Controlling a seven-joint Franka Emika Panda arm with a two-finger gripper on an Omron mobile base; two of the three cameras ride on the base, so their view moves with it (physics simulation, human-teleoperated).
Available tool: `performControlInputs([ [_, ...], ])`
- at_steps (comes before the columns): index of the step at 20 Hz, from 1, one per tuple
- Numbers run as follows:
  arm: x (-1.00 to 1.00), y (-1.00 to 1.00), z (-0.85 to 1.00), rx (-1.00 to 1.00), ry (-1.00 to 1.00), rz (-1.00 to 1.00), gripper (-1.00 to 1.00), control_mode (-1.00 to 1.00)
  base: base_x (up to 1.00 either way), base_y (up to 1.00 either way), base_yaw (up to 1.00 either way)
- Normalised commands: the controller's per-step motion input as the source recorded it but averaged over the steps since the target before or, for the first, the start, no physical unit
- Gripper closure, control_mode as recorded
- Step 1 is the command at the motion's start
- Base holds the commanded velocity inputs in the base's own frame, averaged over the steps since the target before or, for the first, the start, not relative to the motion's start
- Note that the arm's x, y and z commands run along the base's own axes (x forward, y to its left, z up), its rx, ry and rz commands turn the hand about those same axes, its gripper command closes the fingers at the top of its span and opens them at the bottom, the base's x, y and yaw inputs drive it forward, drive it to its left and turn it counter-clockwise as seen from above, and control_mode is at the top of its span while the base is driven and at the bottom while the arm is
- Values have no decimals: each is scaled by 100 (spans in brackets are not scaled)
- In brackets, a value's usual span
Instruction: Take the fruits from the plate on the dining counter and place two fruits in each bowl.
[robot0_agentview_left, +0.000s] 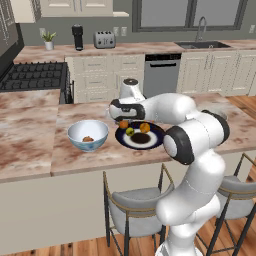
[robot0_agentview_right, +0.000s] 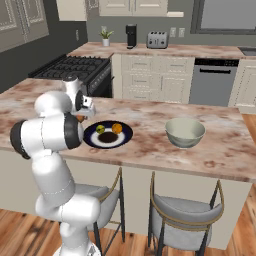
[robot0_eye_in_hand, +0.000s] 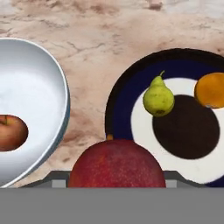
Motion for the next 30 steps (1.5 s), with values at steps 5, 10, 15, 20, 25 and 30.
performControlInputs([
  [5, 36, 78, 0, 6, -1, 4, 100, -100, 0, 0, 0],
  [10, 38, 61, 0, 0, 0, 2, 100, -100, 0, 0, 0],
  [15, 19, 52, -11, 0, 4, 0, 100, -100, 0, 0, 0],
  [20, 0, 29, -47, -3, 6, 0, 100, -100, 0, 0, 0],
  [25, 9, 13, -36, -3, 2, 0, 100, -100, 0, 0, 0],
  [30, 7, 0, -15, 0, 1, 0, 100, -100, 0, 0, 0],
])
